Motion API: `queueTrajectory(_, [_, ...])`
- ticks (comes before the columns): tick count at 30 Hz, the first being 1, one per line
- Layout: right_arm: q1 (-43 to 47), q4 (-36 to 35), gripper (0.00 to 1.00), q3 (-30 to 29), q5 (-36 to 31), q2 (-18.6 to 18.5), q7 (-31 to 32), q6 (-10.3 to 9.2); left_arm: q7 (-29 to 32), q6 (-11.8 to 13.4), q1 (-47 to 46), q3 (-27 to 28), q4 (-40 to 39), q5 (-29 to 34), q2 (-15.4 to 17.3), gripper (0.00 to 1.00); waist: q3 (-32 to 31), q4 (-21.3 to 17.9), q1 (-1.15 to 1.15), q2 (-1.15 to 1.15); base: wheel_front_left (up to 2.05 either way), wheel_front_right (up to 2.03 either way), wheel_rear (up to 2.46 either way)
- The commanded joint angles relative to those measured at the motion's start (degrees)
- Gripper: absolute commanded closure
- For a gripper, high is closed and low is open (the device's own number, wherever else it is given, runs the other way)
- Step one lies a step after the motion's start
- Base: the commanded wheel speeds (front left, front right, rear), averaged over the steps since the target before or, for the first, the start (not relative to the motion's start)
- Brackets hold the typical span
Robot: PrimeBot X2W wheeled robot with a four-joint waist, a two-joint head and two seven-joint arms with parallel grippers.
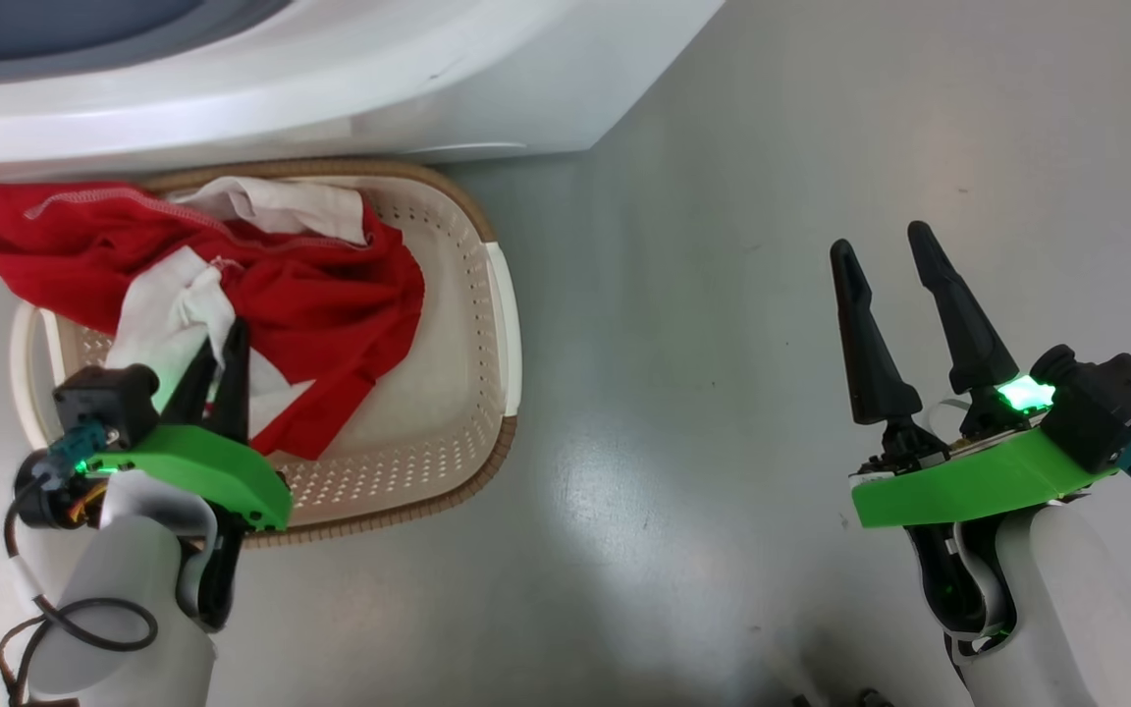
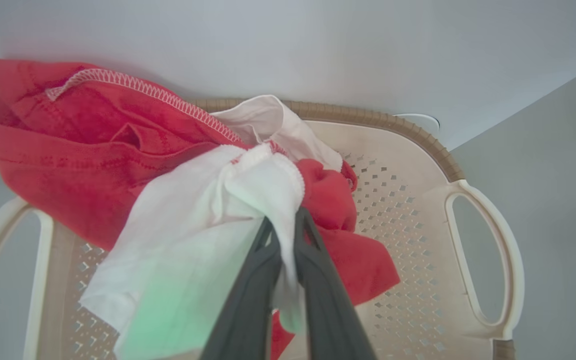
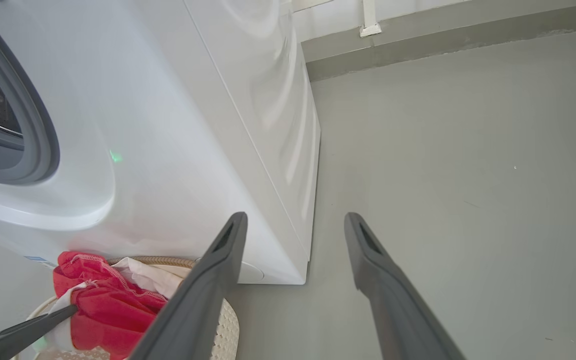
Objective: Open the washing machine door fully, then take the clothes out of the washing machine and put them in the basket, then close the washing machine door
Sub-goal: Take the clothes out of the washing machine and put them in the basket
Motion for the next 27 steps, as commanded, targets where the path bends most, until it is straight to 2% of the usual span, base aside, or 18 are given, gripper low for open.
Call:
queueTrajectory(1, [0.8, -0.9, 0.00, 1.1, -0.2, 0.0, -0.4, 0.44, -0.3, -0.3, 1.0, 1.8, -0.6, -0.8, 1.6, 0.00, -1.1, 0.3, 0.00, 0.00, 0.00, 0.00, 0.00])
queueTrajectory(13, [2.1, 0.5, 0.00, 1.1, -1.2, 0.0, -0.4, 0.44, -0.3, -0.3, 4.4, 3.5, -3.0, -0.9, 0.7, 0.00, -7.9, 1.5, 0.00, 0.00, 0.00, 0.00, 0.00])
queueTrajectory(27, [7.4, 2.8, 0.00, 1.4, -2.3, 0.0, -0.4, 0.44, -0.3, -0.3, 12.4, 6.3, -11.5, 0.3, 0.2, 0.00, -20.1, 2.5, 0.00, 0.00, 0.00, 0.00, 0.00])
